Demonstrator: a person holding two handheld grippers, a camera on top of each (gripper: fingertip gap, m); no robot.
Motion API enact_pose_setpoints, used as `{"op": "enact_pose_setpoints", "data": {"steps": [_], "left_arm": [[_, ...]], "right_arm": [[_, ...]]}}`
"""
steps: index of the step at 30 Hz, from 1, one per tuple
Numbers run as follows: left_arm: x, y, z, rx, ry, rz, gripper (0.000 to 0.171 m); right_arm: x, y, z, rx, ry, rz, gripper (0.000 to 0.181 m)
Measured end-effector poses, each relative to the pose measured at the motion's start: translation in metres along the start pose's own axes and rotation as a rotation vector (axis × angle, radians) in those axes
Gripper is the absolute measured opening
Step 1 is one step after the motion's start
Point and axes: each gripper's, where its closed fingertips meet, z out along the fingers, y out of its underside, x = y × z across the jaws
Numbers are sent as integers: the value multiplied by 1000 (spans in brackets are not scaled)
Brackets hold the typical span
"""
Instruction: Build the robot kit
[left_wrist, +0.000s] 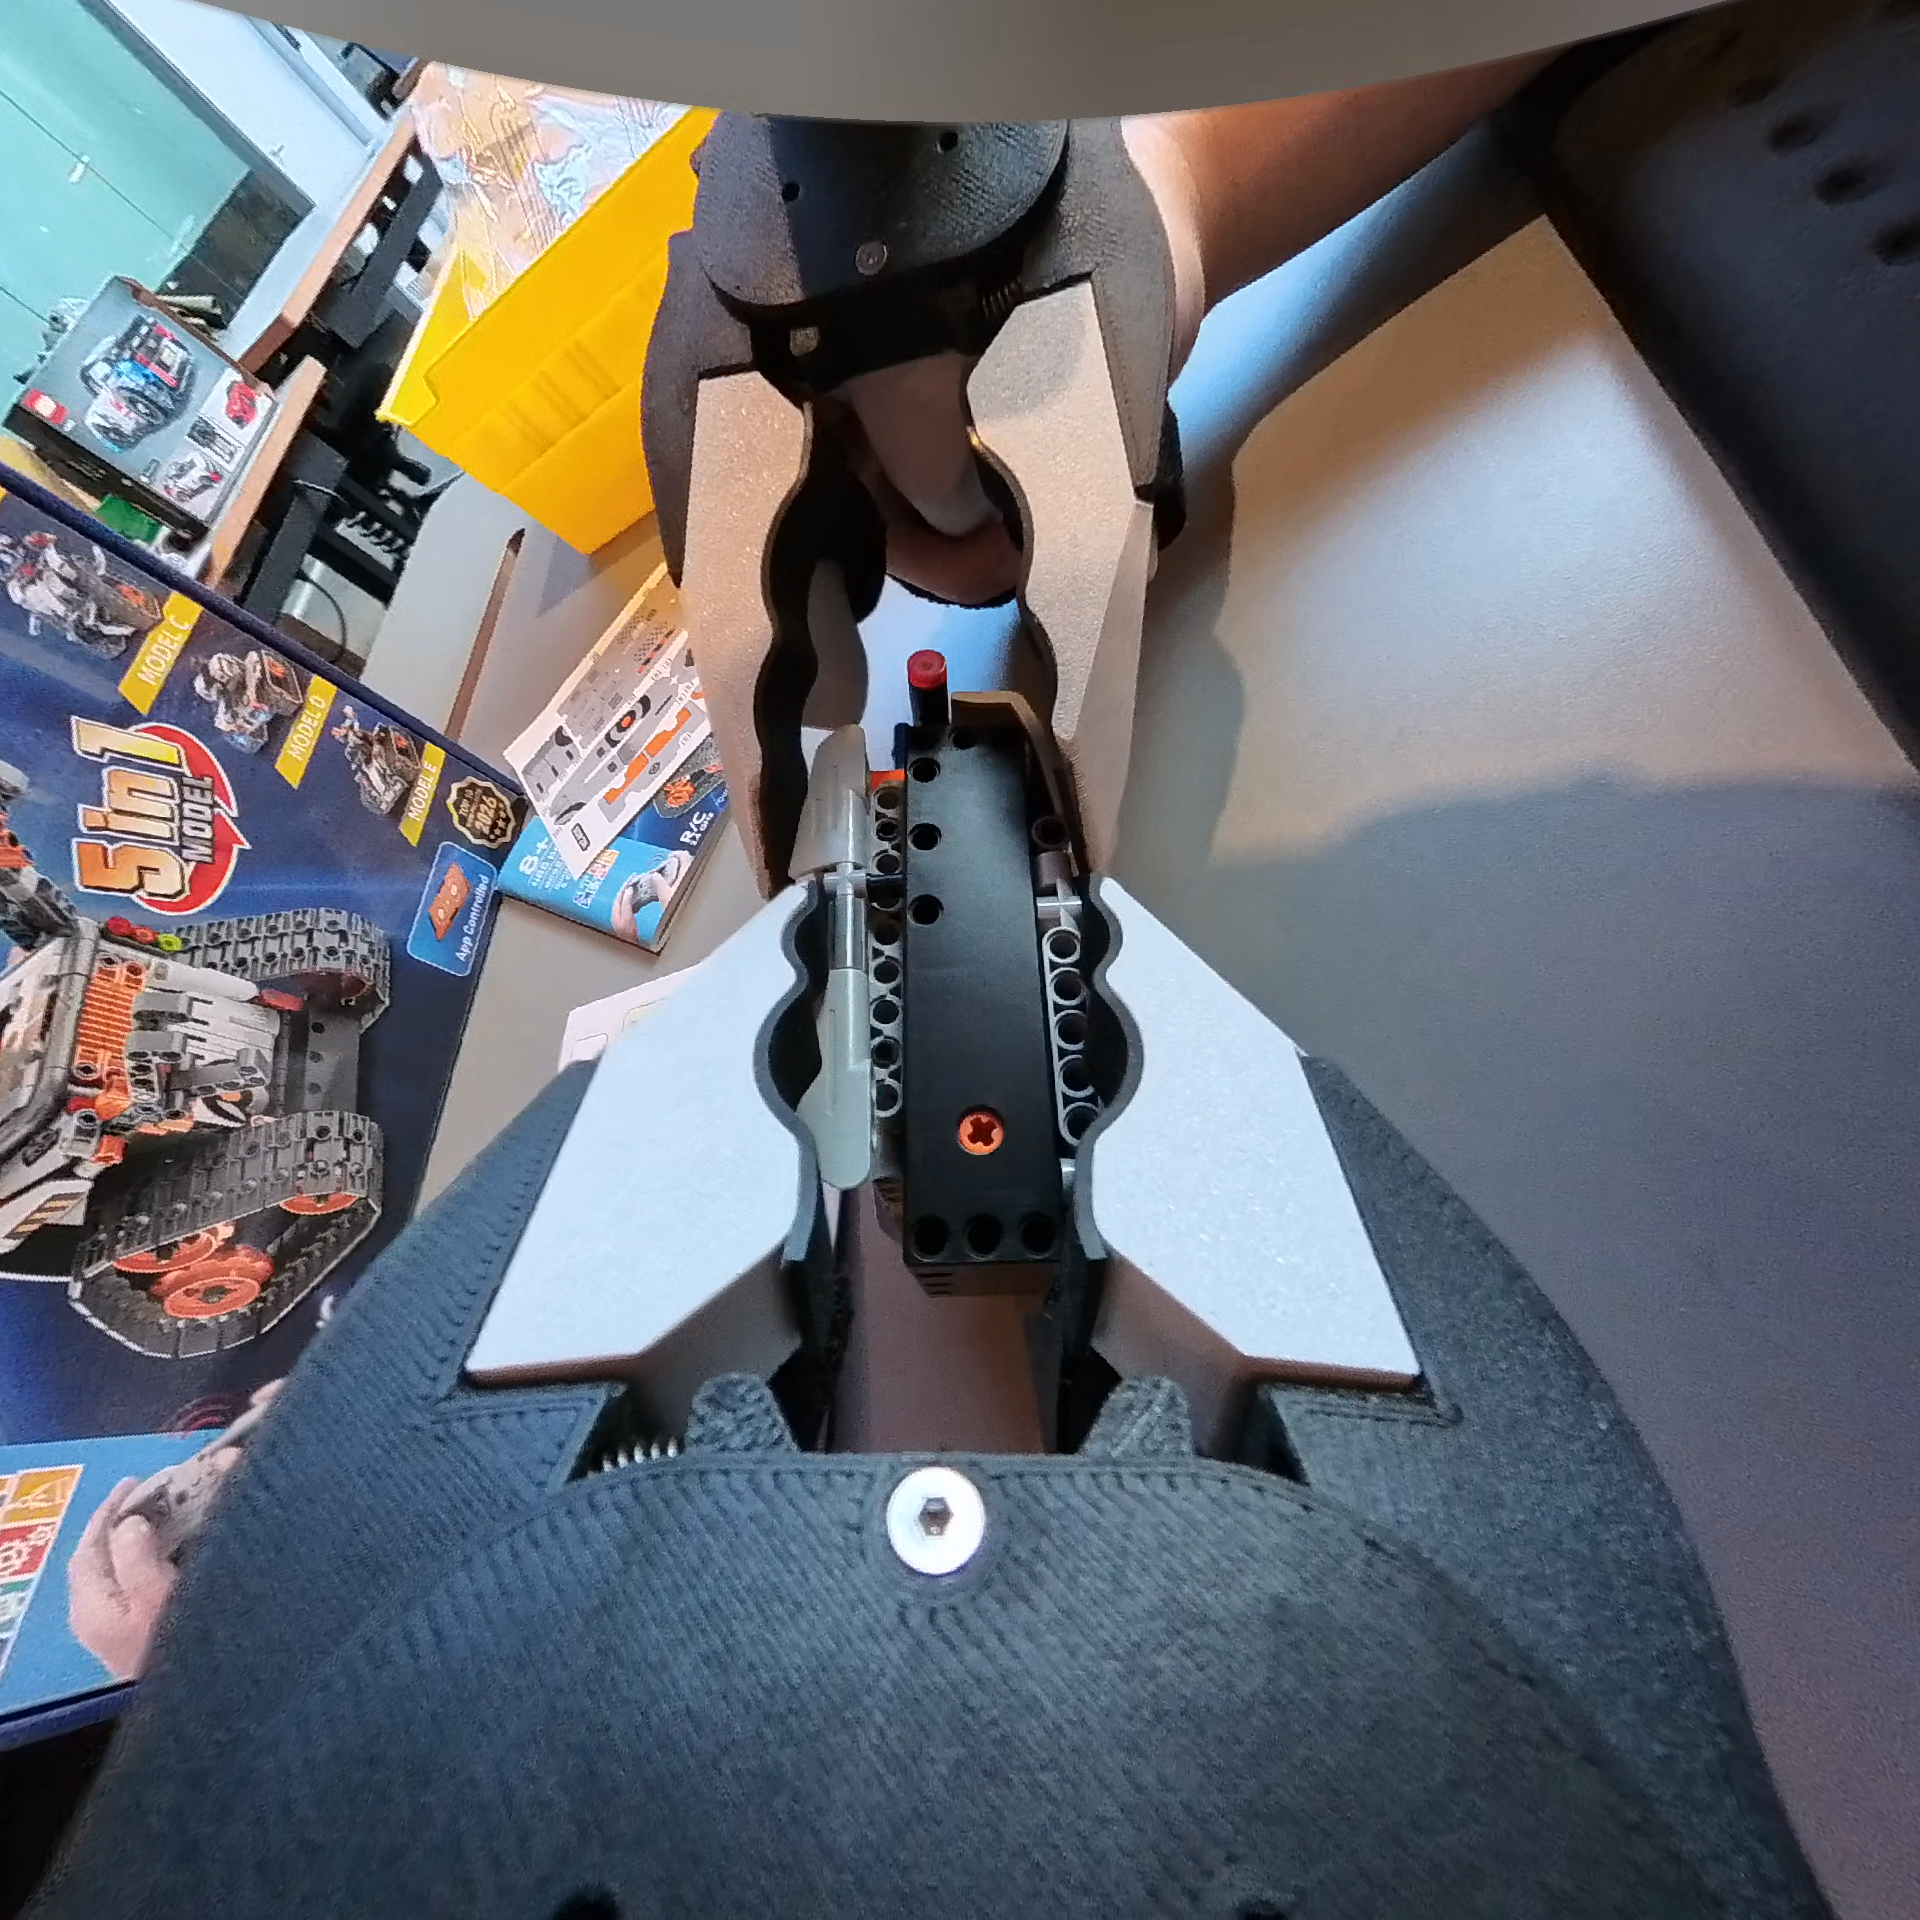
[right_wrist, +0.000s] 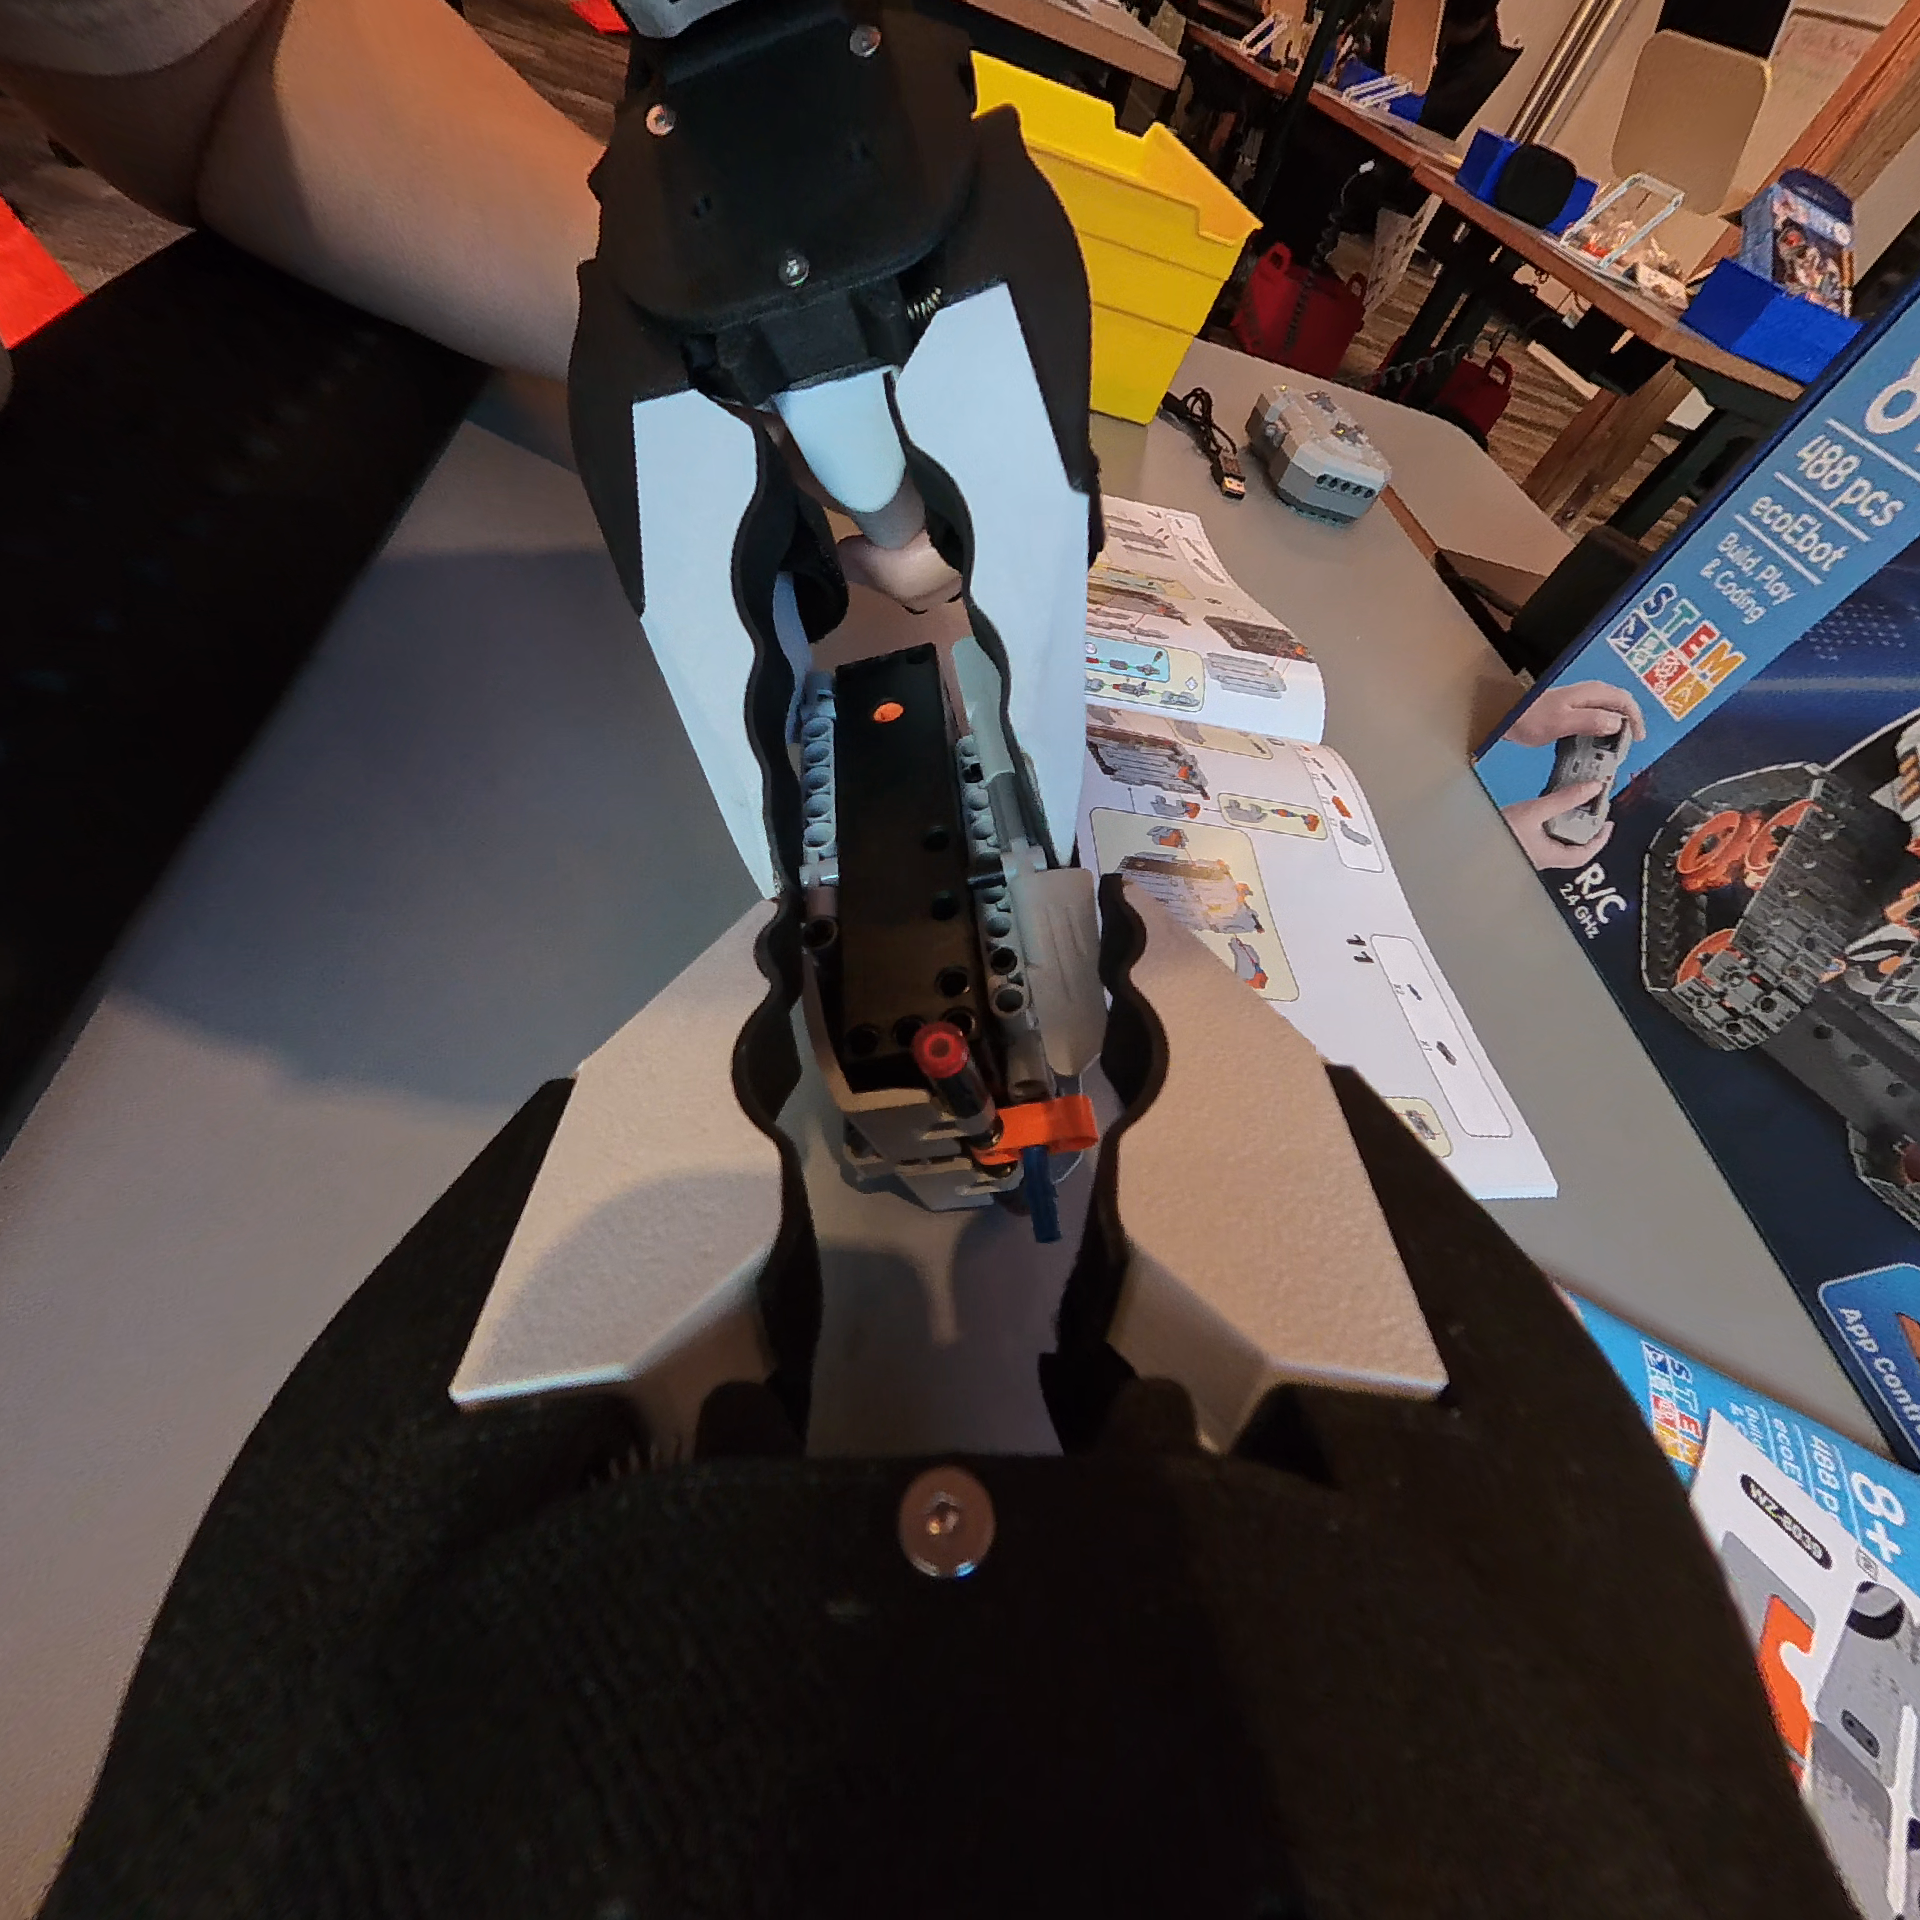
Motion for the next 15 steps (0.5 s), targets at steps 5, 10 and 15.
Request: {"op": "enact_pose_setpoints", "data": {"steps": [5,10,15], "left_arm": [[-6,-4,-2,27,-36,-4,45],[-7,-3,-2,33,-18,-48,46],[-2,1,0,26,16,-77,48]], "right_arm": [[4,-5,-2,34,26,-1,49],[5,-4,-1,43,3,66,50],[2,0,0,21,-13,68,55]]}}
